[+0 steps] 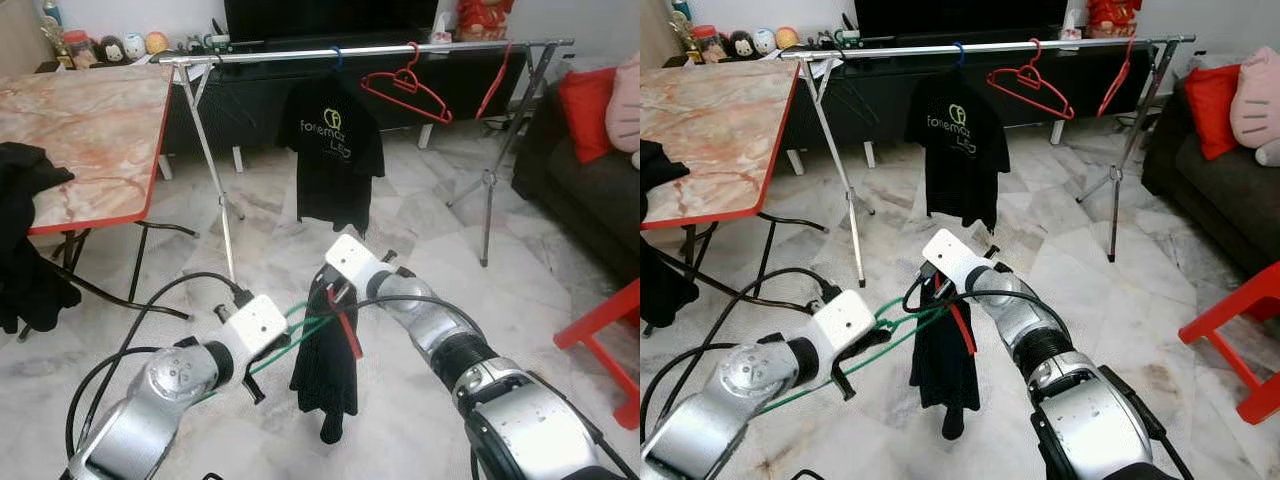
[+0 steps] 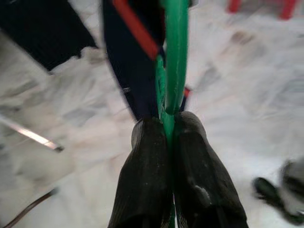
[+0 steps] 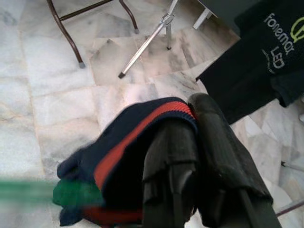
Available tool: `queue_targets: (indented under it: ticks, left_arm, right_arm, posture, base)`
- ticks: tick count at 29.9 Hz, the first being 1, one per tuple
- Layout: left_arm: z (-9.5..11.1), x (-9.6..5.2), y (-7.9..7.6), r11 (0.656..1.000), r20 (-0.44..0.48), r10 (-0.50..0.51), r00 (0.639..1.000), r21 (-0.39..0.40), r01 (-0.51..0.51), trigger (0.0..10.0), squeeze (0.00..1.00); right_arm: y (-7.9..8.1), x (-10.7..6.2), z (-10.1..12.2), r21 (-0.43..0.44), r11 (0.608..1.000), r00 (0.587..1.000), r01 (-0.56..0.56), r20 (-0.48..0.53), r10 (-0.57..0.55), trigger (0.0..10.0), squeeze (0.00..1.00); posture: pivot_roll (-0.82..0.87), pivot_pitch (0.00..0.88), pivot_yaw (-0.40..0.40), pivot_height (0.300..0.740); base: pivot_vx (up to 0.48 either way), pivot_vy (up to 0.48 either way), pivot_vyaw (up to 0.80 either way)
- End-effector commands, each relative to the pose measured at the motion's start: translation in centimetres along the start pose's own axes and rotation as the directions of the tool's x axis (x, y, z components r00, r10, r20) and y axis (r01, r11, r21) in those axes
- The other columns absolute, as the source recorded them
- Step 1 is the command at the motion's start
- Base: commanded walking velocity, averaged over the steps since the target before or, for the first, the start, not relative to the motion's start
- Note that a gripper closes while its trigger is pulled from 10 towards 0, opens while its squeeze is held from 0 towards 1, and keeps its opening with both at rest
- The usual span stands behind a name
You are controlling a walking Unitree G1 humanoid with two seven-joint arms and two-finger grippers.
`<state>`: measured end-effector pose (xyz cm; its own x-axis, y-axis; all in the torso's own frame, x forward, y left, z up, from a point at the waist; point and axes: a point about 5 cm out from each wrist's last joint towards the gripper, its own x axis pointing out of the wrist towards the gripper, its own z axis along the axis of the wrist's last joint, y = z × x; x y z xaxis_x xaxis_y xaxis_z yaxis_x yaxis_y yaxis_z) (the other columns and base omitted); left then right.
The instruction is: Hang hanger
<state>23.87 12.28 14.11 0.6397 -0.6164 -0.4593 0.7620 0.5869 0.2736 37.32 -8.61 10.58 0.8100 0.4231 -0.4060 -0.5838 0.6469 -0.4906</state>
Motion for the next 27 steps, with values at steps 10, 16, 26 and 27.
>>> queue_targets:
  ticks: [10, 16, 26, 27]
  left_arm:
    - [1.4, 0.5, -2.5, 0.988, 0.070, -0.156, 0.985, -0.009, 0.157, 10.0, 0.00]
    - [3.6, 2.9, -3.5, 0.993, 0.142, -0.119, 0.983, -0.002, 0.120, 10.0, 0.00]
    - [4.3, 4.5, -5.0, 0.988, 0.122, -0.156, 0.980, 0.040, 0.152, 10.0, 0.00]
    - [4.0, 4.6, -5.0, 0.988, 0.104, -0.154, 0.983, 0.043, 0.150, 10.0, 0.00]
  right_arm:
    - [-0.7, 0.2, 1.5, -0.012, 0.999, 0.999, 0.042, 0.035, -0.042, 10.0, 0.00]
    - [-0.3, 0.5, 2.1, 0.013, 0.998, 0.998, 0.059, 0.036, -0.060, 10.0, 0.00]
    - [0.3, 0.7, 2.3, 0.033, 0.998, 0.998, 0.051, 0.042, -0.053, 10.0, 0.00]
    - [0.3, 0.7, 2.3, 0.039, 0.998, 0.998, 0.051, 0.045, -0.053, 10.0, 0.00]
  posture:
    - [0.00, 0.000, -0.016, 0.740]
    - [0.00, 0.000, -0.017, 0.740]
    - [0.00, 0.000, -0.014, 0.740]
    - [0.00, 0.000, -0.014, 0.740]
  base:
    - [0.000, 0.000, 0.00]
    - [0.000, 0.000, 0.00]
    - [0.000, 0.000, 0.00]
    - [0.000, 0.000, 0.00]
